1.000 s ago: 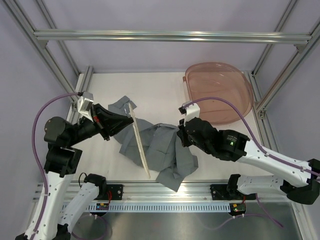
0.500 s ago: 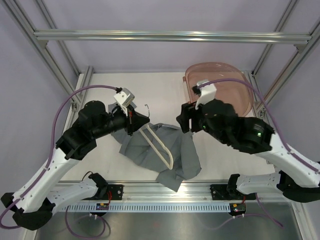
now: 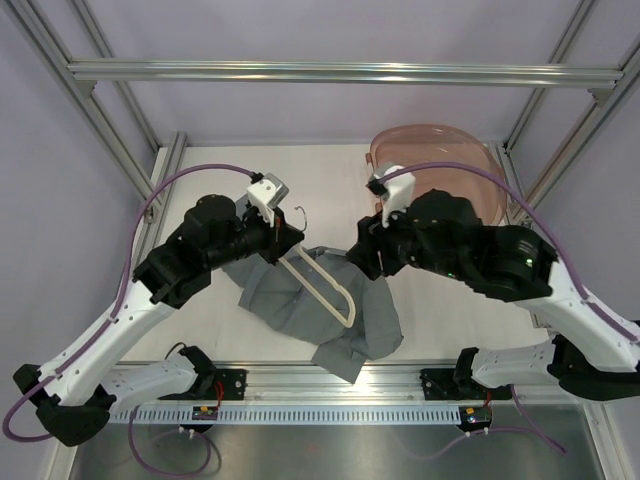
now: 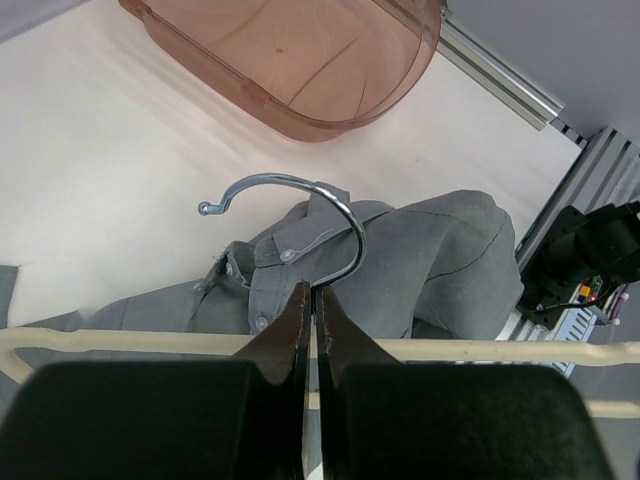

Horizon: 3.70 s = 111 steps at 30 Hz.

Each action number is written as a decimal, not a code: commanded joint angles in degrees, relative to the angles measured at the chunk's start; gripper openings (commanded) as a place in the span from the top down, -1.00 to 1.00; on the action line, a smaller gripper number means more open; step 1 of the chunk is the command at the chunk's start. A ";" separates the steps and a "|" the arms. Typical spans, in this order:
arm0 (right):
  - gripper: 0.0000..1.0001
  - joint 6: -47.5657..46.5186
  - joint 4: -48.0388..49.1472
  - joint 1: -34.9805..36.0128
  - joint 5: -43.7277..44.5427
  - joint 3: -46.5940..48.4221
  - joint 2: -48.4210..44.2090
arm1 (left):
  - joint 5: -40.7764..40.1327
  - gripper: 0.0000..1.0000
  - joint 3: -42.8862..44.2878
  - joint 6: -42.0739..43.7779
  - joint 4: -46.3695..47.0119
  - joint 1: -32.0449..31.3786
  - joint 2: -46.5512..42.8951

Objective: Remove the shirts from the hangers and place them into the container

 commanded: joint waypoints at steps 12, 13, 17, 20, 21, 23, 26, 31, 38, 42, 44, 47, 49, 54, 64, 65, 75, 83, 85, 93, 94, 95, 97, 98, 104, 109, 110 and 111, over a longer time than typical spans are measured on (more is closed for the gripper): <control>-0.05 -2.28 2.91 -0.20 -13.17 -4.33 4.61 | -1.78 1.00 4.12 0.71 4.60 -1.95 0.94; -0.04 -2.19 3.52 -0.29 -13.17 -4.51 4.70 | -1.95 1.00 4.21 0.80 4.60 -1.95 1.03; 0.01 -1.57 5.28 -0.11 -16.07 -6.53 4.78 | -2.04 1.00 5.00 1.24 4.07 -2.04 1.38; 0.02 -1.40 6.42 -0.11 -15.89 -8.02 4.26 | -1.95 1.00 5.53 1.50 3.63 -2.04 1.64; 0.03 -1.31 6.60 -0.02 -16.15 -8.29 4.08 | -1.95 1.00 5.53 1.50 3.63 -2.04 1.56; 0.04 -1.22 6.69 -0.11 -16.24 -8.55 3.99 | -2.30 1.00 5.44 1.59 3.72 -2.04 1.38; 0.12 -1.13 6.69 -0.11 -16.24 -8.82 3.99 | -2.31 1.00 5.53 1.59 3.63 -2.04 1.29; 0.99 -0.34 7.30 0.15 -16.07 -9.52 3.82 | -3.09 1.00 5.71 1.77 3.37 -2.04 1.29; 1.00 2.73 11.96 2.43 -13.96 -9.61 5.04 | -12.05 -0.03 -2.98 -1.30 14.23 -2.39 -7.83; 1.00 3.96 15.29 3.05 -13.70 -8.65 6.71 | -12.32 -0.45 -6.87 -2.63 15.95 -2.48 -13.12; 1.00 4.23 15.57 3.14 -13.70 -6.98 8.29 | -15.29 -0.79 -6.16 -2.80 13.75 -2.56 -14.34; 1.00 4.23 14.86 3.23 -13.78 -3.90 11.37 | -20.13 -0.98 -7.21 -3.33 13.74 -2.65 -17.68; 1.00 4.14 15.12 3.32 -13.78 -2.76 13.21 | -21.55 -0.98 -7.22 -3.07 13.30 -2.65 -20.76; 1.00 5.10 14.51 3.32 -8.17 1.10 16.03 | -31.72 -0.98 -4.85 -6.30 7.34 -2.65 -25.24; 1.00 4.76 6.52 -0.54 2.83 31.73 32.17 | -45.73 -0.42 -9.67 -19.41 -9.46 -2.65 -28.94; 1.00 4.76 5.64 -1.07 2.39 34.92 33.95 | -45.38 -0.40 -10.46 -20.02 -9.12 -2.65 -30.25; 1.00 4.49 5.27 -8.45 -4.20 51.13 44.78 | -41.86 -0.38 -13.81 -19.24 -7.79 -2.56 -33.16; 1.00 3.79 4.06 -10.39 -7.17 53.67 47.50 | -40.28 -0.39 -14.42 -19.15 -7.27 -2.65 -33.07; 1.00 3.88 4.48 -10.13 -8.85 48.95 45.05 | -40.19 -0.39 -14.86 -19.15 -7.09 -2.56 -33.07; 1.00 1.06 6.17 -6.79 -9.13 38.29 38.36 | -38.87 -0.37 -17.41 -19.41 -4.28 -2.56 -32.90; 1.00 0.11 6.07 -6.79 -7.21 38.38 38.01 | -38.61 -0.37 -17.58 -19.59 -3.84 -2.56 -32.72; 1.00 -0.42 5.81 -6.79 -5.80 38.81 38.18 | -38.43 -0.37 -17.67 -19.68 -3.75 -2.65 -32.64; 1.00 -1.57 3.18 -6.88 -3.07 42.49 40.10 | -37.64 -0.36 -17.59 -19.85 -3.31 -2.56 -32.11; 1.00 -2.44 1.08 -6.96 -1.32 44.42 41.16 | -37.46 -0.36 -17.59 -19.94 -3.22 -2.56 -32.02; 1.00 -5.44 -1.76 -7.93 6.70 55.17 48.03 | -37.46 -0.36 -16.71 -20.12 -4.54 -2.65 -31.75; 1.00 -6.05 2.38 -8.99 7.66 54.19 48.64 | -37.72 -0.36 -16.53 -20.03 -5.68 -2.56 -31.84; 1.00 -6.06 2.47 -9.60 7.66 54.72 48.99 | -37.73 -0.36 -16.53 -19.94 -5.86 -2.56 -31.84; 1.00 -6.14 2.47 -9.78 7.75 55.60 49.52 | -37.81 -0.36 -16.44 -19.86 -6.12 -2.56 -31.93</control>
